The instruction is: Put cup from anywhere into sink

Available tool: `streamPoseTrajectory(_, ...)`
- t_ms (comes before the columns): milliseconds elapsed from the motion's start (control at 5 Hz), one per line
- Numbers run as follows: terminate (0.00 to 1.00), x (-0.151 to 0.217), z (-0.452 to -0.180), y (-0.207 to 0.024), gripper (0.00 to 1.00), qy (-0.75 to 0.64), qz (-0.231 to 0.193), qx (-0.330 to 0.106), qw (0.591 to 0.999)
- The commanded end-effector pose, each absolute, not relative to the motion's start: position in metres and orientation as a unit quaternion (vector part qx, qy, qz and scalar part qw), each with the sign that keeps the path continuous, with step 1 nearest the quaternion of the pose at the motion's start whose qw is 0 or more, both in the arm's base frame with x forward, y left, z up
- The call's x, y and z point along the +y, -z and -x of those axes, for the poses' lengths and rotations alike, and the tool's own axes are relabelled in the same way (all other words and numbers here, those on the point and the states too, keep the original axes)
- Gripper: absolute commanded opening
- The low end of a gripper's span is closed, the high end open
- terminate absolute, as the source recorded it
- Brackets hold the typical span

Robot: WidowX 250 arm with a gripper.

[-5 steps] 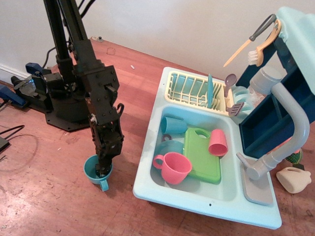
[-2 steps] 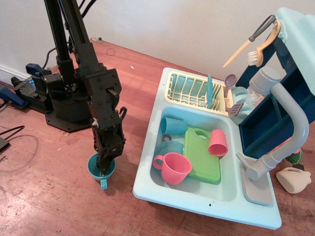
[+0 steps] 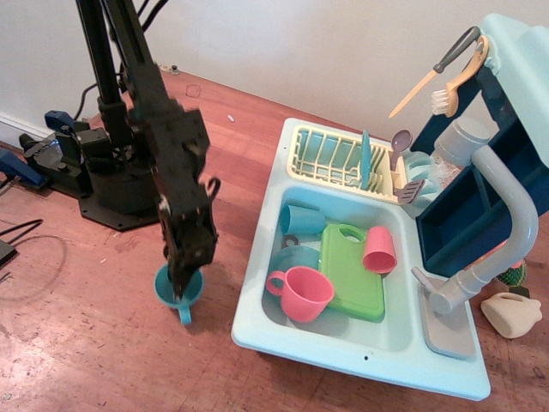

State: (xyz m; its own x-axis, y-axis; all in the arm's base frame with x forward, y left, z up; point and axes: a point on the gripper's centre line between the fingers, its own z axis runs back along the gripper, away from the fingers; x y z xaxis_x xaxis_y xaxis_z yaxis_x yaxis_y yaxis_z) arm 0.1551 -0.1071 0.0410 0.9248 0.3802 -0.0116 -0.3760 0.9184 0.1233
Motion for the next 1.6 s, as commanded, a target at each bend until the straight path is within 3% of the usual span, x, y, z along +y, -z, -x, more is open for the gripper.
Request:
streamPoseTrajectory(0, 0.0, -0.084, -0.164, -0.114, 0.0, -0.2, -0.09, -0.04, 0.975)
streamPoseTrajectory(200, 0.0, -0.079, -0.184, -0.154, 0.0, -0.192, -0.112, -0.048, 0.974)
streamPoseTrajectory(400, 0.0, -0.08, -0.228, -0.162, 0.0, -0.168, -0.107, -0.072, 0.977)
streamPoseTrajectory(600, 0.0, -0.088, -0.279, -0.169, 0.0, -0.143, -0.113, -0.046, 0.982)
streamPoseTrajectory(800, 0.0, -0.093, -0.313, -0.162, 0.0, -0.134, -0.107, -0.026, 0.985)
streamPoseTrajectory(1000, 0.0, -0.087, -0.325, -0.159, 0.0, -0.14, -0.102, -0.014, 0.985)
streamPoseTrajectory(1200, 0.0, -0.081, -0.309, -0.155, 0.0, -0.16, -0.088, -0.03, 0.983)
streamPoseTrajectory(1400, 0.0, -0.071, -0.297, -0.167, 1.0, -0.181, -0.084, -0.046, 0.979)
